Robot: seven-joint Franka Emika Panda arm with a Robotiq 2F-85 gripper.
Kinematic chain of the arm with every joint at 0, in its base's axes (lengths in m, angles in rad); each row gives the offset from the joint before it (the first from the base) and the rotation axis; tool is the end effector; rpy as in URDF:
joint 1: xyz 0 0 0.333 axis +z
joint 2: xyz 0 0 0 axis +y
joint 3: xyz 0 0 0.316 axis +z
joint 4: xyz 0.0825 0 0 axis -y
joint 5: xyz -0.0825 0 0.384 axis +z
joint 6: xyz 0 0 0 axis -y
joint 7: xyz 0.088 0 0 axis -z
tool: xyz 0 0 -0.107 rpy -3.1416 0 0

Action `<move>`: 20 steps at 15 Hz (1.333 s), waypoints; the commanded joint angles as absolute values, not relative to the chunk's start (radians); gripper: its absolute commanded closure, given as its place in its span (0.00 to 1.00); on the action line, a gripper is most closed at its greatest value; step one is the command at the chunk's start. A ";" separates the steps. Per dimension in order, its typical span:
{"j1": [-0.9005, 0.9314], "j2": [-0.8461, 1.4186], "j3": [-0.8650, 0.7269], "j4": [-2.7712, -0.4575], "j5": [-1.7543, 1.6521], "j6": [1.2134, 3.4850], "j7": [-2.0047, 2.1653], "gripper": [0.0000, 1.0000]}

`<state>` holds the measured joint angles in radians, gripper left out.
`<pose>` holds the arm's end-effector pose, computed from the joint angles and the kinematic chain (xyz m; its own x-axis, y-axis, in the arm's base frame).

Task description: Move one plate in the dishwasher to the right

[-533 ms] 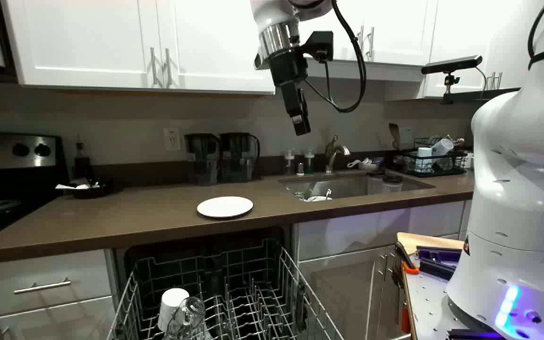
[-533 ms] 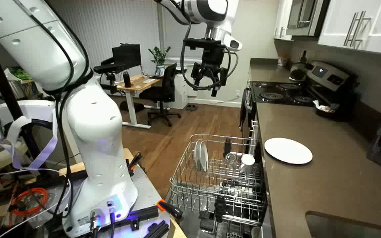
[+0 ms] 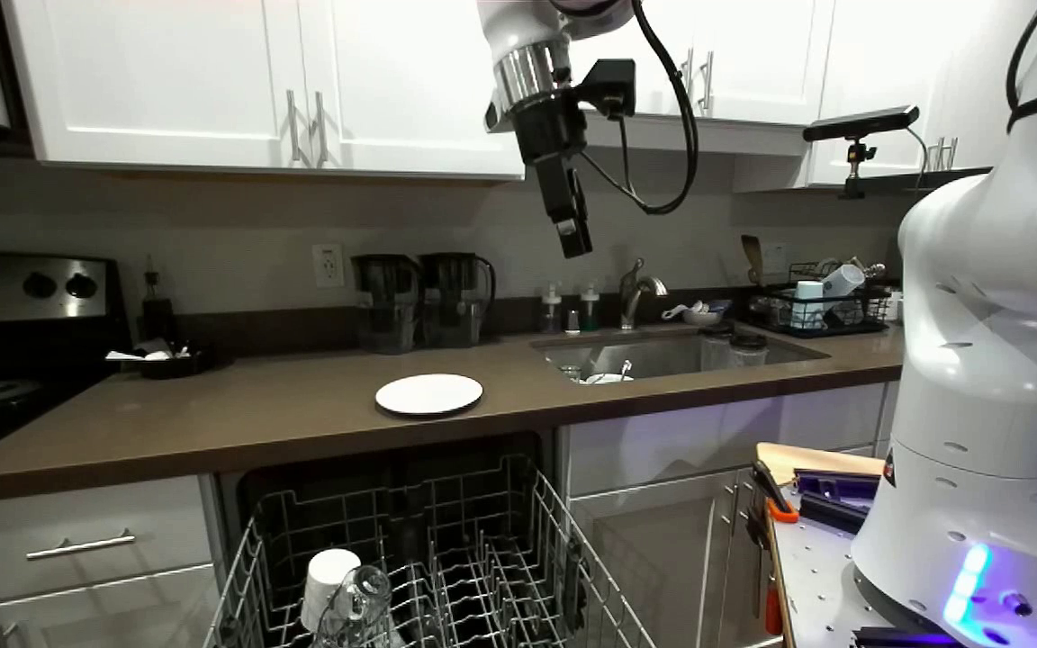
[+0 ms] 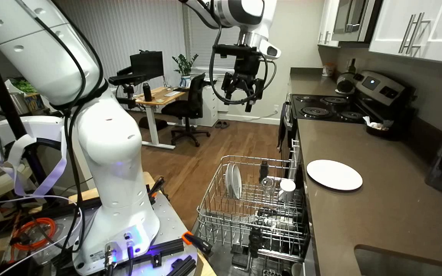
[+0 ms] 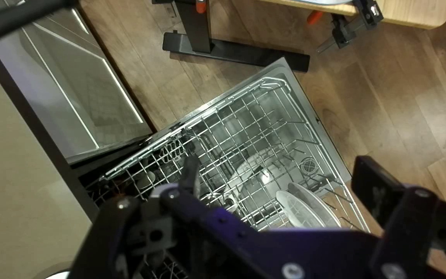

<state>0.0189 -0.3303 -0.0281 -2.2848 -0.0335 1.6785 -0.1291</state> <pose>0.4180 -0.0077 0.4645 0.9535 0.1274 -0.2732 0.1287 -0.9916 -0.0133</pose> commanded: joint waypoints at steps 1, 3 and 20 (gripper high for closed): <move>0.018 -0.303 -0.027 -2.261 -0.043 1.678 -0.154 0.00; 0.021 -0.248 -0.026 -2.218 -0.073 1.679 -0.191 0.00; 0.075 0.294 0.088 -1.956 -0.126 2.128 -0.314 0.00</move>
<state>0.0681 0.2141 0.0667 -2.0118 -0.1276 2.0850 -0.2852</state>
